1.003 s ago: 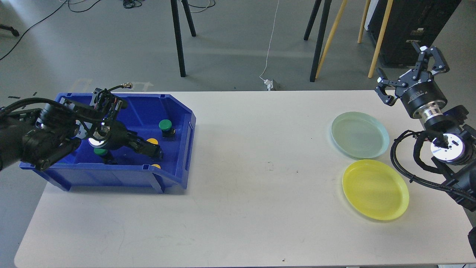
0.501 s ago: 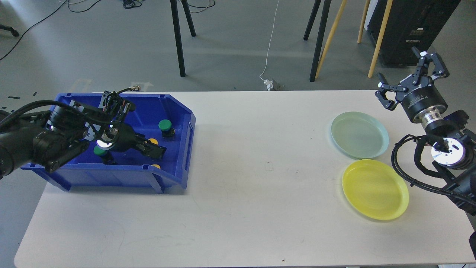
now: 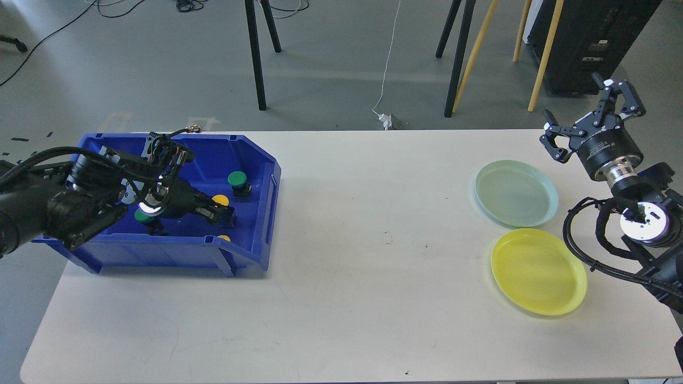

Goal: Pass button and place on color plate
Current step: 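Lift the yellow button and extend the left arm toward the right gripper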

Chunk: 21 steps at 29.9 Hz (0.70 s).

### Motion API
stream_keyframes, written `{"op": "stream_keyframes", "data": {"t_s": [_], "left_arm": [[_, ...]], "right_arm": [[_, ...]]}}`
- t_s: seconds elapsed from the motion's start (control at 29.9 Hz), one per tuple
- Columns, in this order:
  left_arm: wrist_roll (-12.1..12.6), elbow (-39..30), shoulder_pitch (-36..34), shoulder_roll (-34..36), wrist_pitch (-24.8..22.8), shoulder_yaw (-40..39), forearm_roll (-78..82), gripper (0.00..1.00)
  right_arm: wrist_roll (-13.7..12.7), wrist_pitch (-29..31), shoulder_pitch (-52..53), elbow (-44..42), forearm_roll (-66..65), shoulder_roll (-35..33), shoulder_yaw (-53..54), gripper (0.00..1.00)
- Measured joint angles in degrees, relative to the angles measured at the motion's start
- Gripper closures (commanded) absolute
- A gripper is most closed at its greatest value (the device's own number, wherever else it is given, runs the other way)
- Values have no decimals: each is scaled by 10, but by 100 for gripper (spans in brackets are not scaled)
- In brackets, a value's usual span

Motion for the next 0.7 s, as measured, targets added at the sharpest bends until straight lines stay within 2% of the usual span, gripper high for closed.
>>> {"op": "stream_keyframes", "data": {"t_s": [0.07,0.2,0.3,0.37,0.47,0.57,0.7], "left_arm": [[0,-48,-11,42,-3,-5,-3,93],[0,-204,-32,166,-23,-61,-15,93],[0,-290,-27,211,-37,-135,-55,93],[0,-316,-23,213,-46,-176,-109,93],[0,-325,-21,173,-55,-237,-221,93],[0,-316,-21,97,-59,-274,-316,93],[0,-233,-21,-50,-60,-285,-370,93]], "right_arm": [[0,0,-1,0,0,0,3,0],[0,0,-13,-1,0,0,21,0],[1,0,-21,2,0,-2,40,0],[3,0,-25,7,1,-2,53,0],[6,0,-39,40,1,-17,67,0],[8,0,-63,133,-9,-82,70,0],[12,0,-141,294,-54,-180,73,0]]}}
